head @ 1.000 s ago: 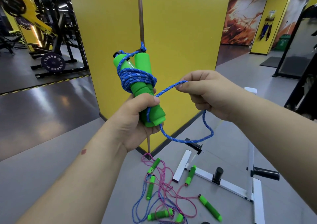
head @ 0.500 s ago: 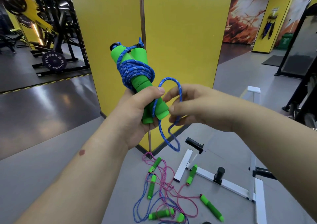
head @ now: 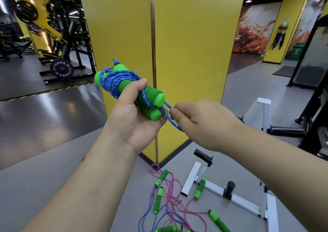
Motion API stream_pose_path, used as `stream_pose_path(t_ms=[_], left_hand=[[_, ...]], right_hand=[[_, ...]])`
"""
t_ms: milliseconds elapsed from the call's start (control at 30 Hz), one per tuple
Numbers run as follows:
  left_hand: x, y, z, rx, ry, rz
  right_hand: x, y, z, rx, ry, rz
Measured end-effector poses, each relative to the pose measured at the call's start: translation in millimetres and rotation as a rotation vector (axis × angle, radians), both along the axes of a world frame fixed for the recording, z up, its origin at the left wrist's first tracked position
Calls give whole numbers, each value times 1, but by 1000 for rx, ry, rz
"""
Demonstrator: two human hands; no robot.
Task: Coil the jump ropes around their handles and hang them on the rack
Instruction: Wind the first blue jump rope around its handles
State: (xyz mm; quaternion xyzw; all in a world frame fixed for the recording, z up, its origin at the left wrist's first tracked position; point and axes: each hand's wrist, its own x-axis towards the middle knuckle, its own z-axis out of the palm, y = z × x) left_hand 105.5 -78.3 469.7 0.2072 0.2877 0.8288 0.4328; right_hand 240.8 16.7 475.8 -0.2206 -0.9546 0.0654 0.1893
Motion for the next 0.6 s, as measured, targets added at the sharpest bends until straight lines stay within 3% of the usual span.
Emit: stream_pose_path(t_ms=[167,333,500,600], left_hand=[[4,2,1,-34,-95,125],[9,5,-5,-73,-22,183],[9,6,-13,-167,174,398],[5,4,-14,-241,280,395]], right_hand=[[-2,-17,10,299,-96,71],[-7,-18,10,415,36,133],[-6,-9,13,73,158,264],[-5,-1,18,-191,227,260]])
